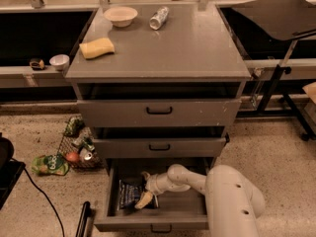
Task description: Pick blue chip bag from bottom drawer and place on counter
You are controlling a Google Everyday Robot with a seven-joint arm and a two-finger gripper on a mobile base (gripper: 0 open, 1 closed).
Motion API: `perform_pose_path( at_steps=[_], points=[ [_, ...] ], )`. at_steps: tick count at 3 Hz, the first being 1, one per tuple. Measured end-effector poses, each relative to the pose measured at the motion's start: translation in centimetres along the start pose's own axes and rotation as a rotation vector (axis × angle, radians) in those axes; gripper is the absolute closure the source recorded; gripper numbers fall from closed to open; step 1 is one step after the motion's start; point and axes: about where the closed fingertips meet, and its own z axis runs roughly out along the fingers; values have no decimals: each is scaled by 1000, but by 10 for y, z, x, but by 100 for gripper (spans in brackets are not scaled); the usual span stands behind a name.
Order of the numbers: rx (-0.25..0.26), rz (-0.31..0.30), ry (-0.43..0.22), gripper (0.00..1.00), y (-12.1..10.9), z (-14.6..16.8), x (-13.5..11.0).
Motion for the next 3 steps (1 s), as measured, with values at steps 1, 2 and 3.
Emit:
perform_pose_path(
  at_steps=[1, 2, 3],
  points=[
    [14, -3, -18, 0, -5, 14, 11],
    [19, 0, -20, 18, -8, 22, 21],
    [26, 2, -27, 41, -9, 24, 25]
  ],
)
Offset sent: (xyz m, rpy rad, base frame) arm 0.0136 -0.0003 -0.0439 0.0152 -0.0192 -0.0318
